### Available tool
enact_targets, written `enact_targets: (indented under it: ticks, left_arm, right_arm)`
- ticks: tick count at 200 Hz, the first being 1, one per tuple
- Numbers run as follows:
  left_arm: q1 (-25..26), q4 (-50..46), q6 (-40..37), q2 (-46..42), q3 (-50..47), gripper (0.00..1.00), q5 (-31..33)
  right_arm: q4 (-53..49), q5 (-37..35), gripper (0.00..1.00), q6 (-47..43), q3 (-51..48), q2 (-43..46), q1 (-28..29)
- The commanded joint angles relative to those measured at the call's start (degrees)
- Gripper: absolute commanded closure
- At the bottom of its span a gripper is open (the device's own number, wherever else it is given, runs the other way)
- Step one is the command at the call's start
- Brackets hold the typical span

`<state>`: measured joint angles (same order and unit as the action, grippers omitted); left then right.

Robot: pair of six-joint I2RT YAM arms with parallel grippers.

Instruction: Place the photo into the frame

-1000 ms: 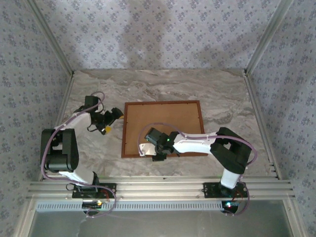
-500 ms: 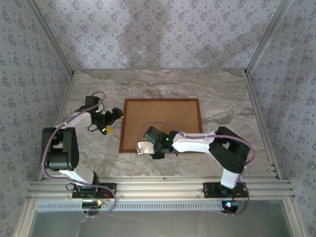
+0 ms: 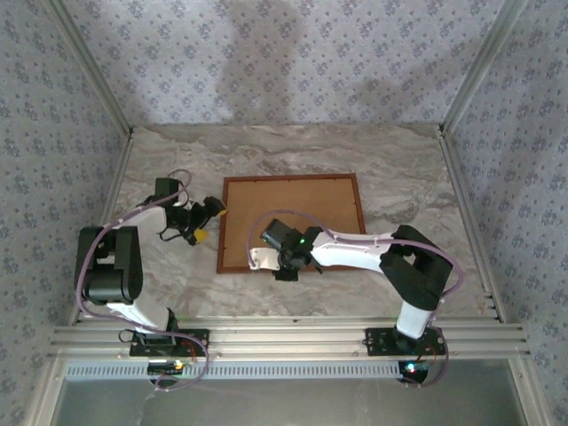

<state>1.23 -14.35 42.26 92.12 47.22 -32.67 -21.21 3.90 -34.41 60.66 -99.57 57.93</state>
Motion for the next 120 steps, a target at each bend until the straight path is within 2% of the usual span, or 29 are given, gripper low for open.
enact_targets:
  ticks: [1,47,120]
  left_arm:
    - [-0.10,4.88,1.87,1.44,-1.41,0.01,-4.11]
    - [1.21,11.62,4.72,3.45,-2.56,0.02,-8.43]
    - [5.15,17.76,7.24,5.33,-2.27,0.09,-12.80]
  right_arm:
    - [-0.72,2.58,1.00,2.06,2.48,3.80,-0.80]
    - [0.46,2.60,1.00,3.72,2.09,4.23,-1.61]
    - [1.97,3.13,1.00,4.21,2.22,4.69,-1.86]
